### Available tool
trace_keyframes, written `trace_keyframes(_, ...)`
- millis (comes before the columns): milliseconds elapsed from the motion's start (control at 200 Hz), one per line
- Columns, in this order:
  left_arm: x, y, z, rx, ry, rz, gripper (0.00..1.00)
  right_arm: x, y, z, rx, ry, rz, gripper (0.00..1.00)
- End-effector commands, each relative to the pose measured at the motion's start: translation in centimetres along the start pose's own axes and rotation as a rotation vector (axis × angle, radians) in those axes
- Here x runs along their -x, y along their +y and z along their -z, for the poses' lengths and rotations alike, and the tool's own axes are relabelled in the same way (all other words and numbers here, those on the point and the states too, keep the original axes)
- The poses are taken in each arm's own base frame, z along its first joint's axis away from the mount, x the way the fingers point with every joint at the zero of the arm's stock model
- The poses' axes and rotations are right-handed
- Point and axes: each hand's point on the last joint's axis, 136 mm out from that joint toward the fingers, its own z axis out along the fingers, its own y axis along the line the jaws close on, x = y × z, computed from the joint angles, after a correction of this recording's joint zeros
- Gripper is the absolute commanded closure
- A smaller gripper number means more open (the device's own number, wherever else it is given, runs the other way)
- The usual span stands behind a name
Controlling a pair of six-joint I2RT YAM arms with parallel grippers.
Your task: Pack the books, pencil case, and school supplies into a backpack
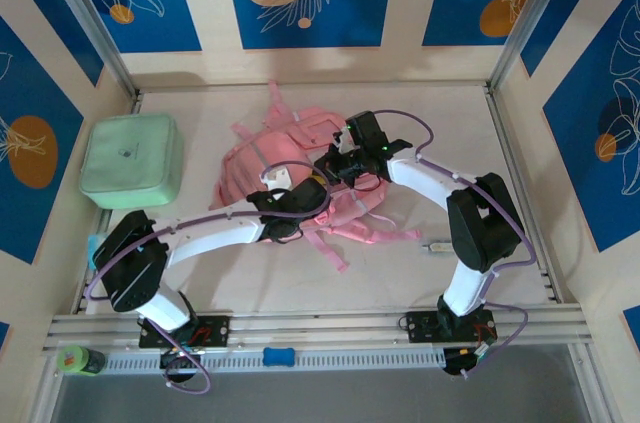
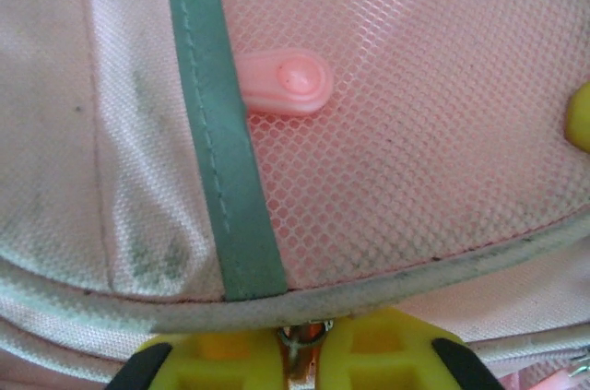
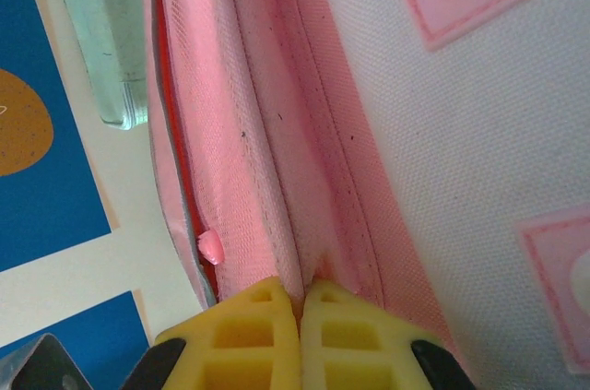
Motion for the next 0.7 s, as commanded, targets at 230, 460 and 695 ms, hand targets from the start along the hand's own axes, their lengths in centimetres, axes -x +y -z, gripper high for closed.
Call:
trace_keyframes(230, 1.2, 1.8, 2.3, -0.016, 0.006, -0.158, 1.00, 2.0, 0.3, 1.3, 0.004, -0.016, 0.080, 1.00)
trace_keyframes(460, -0.8, 5.0, 2.5, 0.042, 0.091, -0.324, 1.00, 5.1, -0.3, 3.4, 0.007, -0.042, 0.072, 1.00)
trace_keyframes(695, -4.8, -2.3, 4.1, -0.339, 0.185, -0.364, 1.00, 9.0, 0.9, 3.8, -0.020, -0.084, 0.140, 1.00)
